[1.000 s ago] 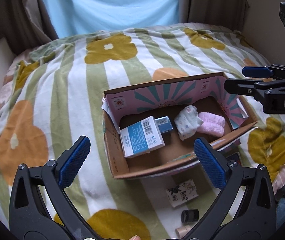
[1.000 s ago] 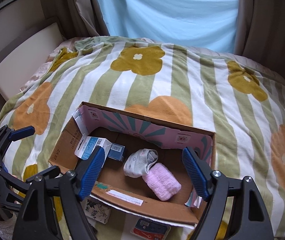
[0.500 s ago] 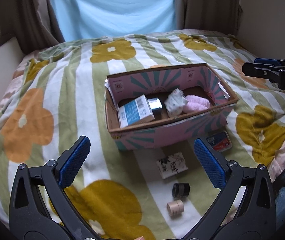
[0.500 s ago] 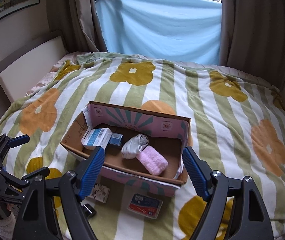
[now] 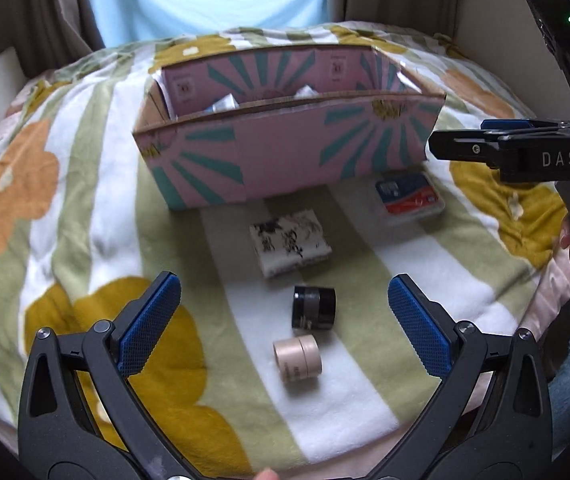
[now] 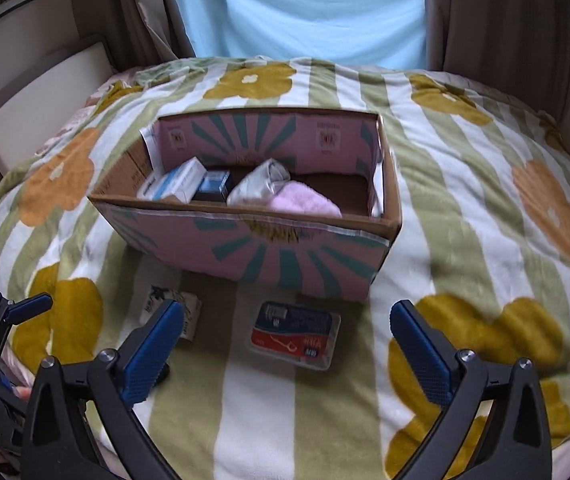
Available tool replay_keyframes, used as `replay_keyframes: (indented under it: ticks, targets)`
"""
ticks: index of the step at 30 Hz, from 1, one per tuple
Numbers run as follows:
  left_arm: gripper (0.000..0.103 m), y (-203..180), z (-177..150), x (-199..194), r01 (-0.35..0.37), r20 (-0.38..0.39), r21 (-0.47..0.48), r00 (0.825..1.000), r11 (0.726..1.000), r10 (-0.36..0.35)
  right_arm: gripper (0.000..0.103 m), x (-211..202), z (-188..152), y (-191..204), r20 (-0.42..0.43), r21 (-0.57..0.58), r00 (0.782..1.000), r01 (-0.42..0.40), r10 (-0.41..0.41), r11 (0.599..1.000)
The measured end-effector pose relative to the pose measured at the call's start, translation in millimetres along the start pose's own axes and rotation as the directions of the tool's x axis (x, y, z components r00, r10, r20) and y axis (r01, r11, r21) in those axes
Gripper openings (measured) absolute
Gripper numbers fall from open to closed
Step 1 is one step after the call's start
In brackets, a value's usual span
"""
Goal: Organize objects
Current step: 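Withdraw both grippers and move toward the black jar and floss box, then grasp the black jar with the left gripper while the right grasps the red-and-white floss box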
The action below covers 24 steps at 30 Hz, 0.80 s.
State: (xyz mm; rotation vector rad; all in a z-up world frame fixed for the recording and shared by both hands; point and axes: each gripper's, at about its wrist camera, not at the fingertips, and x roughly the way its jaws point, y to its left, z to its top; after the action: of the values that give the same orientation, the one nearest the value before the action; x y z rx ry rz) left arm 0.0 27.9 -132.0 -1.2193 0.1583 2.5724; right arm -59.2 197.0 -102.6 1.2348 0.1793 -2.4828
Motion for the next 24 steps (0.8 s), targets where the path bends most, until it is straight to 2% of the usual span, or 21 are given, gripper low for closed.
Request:
replay_keyframes:
  ticks: [3, 7, 11, 13, 15, 24]
  targets:
    - [0.103, 1.8, -8.9, 12.0, 0.027, -0.010, -0.025, 1.000, 0.999, -0.027, 0.103, 16.4, -11.6, 0.2, -0.050, -0.004, 0.999, 0.016, -0.016, 1.000]
    - [0.103, 1.2, -16.2, 24.7, 0.033, -0.021, -0.033, 0.999, 0.999, -0.034, 0.103, 32.2, -28.7, -1.0, -0.046, 0.025, 0.999, 0.027, -0.026, 0.999]
    - [0.103, -1.2, -21.8, 37.5, 0.035, -0.032, -0.023, 0.999, 0.999, -0.035, 0.103, 50.1, -39.7, 3.1, -0.047, -0.003, 0.996, 0.080, -0.080, 0.997]
    - [0.099, -2.3, -23.4, 41.5, 0.038, -0.032, -0.016, 0.999, 0.999, -0.038, 0.103, 58.1, -41.9, 2.6, -0.049, 0.004, 0.996, 0.077, -0.077, 0.997]
    - [0.091, -2.2, -24.8, 46.6, 0.041, -0.040, -0.014, 0.998, 0.999, -0.041, 0.103, 63.6, -42.6, 1.7, -0.048, 0.010, 0.996, 0.075, -0.074, 0.997]
    - [0.070, -1.1, -27.8, 62.2, 0.058, -0.077, -0.019, 0.995, 0.998, -0.059, 0.102, 77.9, -47.2, 11.1, -0.033, -0.077, 0.986, 0.162, -0.165, 0.984]
